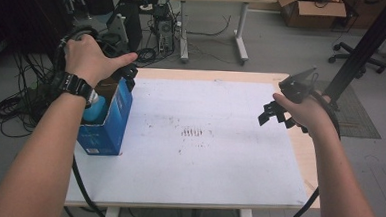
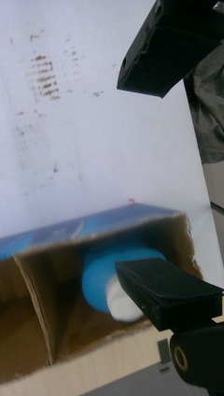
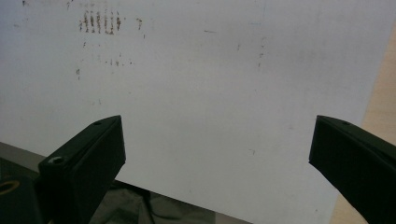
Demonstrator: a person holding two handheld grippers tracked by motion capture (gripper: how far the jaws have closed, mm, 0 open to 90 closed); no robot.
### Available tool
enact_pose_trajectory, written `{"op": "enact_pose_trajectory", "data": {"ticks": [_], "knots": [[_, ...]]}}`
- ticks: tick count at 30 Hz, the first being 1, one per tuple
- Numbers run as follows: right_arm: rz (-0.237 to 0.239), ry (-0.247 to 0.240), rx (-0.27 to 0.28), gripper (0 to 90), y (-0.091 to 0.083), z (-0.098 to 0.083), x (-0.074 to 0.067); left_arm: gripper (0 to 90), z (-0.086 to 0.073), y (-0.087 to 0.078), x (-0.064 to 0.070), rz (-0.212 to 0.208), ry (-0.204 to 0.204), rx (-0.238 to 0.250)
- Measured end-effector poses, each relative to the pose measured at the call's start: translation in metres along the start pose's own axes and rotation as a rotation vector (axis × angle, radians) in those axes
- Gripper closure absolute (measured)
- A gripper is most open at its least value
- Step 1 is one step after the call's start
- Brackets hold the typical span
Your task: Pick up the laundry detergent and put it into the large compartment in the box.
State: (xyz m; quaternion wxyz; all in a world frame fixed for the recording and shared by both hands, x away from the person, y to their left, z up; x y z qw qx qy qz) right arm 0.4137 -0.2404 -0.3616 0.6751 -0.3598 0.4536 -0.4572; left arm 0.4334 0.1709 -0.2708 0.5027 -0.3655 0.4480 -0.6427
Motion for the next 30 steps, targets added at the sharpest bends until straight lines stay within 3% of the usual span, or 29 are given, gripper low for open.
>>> {"op": "enact_pose_trajectory", "data": {"ticks": [6,10,13,24,30], "knots": [[0.002,-0.002,0.001,3.7,-0.002,-0.001,0.0,9.8,0.003,0.004,0.02,-0.009,0.016,-0.001],[0.004,-0.001,0.001,3.7,-0.002,-0.001,-0.001,7.9,0.003,0.01,0.037,-0.049,0.022,0.007],[0.005,-0.003,-0.001,3.7,0.0,-0.001,-0.002,6.0,0.0,0.02,0.047,-0.031,0.039,-0.006],[0.007,-0.011,-0.005,3.7,0.002,-0.002,-0.004,4.8,-0.011,0.046,0.067,-0.059,0.074,-0.023],[0.009,-0.01,-0.003,3.7,0.002,-0.003,-0.005,4.8,-0.016,0.056,0.074,-0.083,0.066,-0.034]]}}
Point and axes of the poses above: each handheld gripper's, and its own axes: y roughly forward along the jaws, z roughly out of its top, x roughly to its right, the point moved 10 cm from there along y, roughly forward along the jaws, and after that the axes turned 12 degrees about x, right-handed, at the moved point
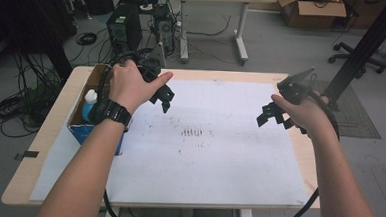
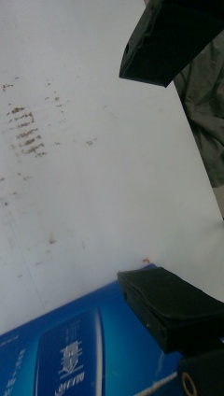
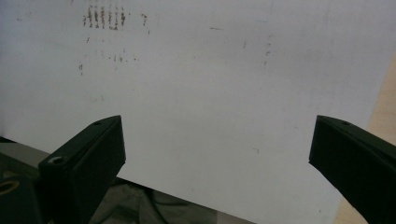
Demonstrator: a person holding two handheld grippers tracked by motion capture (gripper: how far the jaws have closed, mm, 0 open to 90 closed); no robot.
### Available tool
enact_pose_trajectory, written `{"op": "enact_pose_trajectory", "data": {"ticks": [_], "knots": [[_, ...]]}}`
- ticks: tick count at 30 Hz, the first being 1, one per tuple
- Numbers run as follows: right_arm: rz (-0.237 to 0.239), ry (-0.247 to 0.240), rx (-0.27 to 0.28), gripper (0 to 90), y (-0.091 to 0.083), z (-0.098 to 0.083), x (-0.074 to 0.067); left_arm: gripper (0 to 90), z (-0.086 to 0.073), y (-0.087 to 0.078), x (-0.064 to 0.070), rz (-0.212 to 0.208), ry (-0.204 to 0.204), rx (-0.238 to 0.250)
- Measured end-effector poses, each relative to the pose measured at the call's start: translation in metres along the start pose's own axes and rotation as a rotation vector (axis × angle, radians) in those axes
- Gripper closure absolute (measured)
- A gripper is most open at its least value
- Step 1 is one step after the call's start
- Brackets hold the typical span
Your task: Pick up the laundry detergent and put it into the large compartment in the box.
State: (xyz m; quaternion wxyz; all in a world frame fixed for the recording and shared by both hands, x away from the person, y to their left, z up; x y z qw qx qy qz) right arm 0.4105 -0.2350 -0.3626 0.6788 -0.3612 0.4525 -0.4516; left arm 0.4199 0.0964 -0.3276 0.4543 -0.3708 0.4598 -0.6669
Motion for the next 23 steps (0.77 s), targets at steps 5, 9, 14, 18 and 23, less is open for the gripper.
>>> {"op": "enact_pose_trajectory", "data": {"ticks": [5,9,14,18,23], "knots": [[-0.002,-0.002,-0.001,3.7,0.001,-0.002,0.001,4.8,-0.004,0.009,0.003,-0.002,0.012,-0.017],[-0.005,0.004,-0.005,3.7,0.001,-0.003,0.002,4.8,-0.006,0.015,0.004,-0.002,0.021,-0.028],[-0.005,0.006,-0.006,3.7,0.001,-0.003,0.002,4.8,-0.006,0.016,0.006,-0.007,0.02,-0.029],[-0.006,0.005,-0.004,3.7,0.001,-0.003,0.003,4.8,-0.006,0.017,0.006,-0.007,0.025,-0.029],[-0.006,0.001,-0.001,3.7,0.001,-0.004,0.003,4.8,-0.007,0.017,0.007,-0.013,0.022,-0.026]]}}
Point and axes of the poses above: each handheld gripper's, and its own axes: y roughly forward along the jaws, z roughly out of its top, x roughly to its right, the point moved 10 cm from there along y, roughly forward along the jaws, and after that the axes turned 12 degrees about x, right-handed, at the moved point
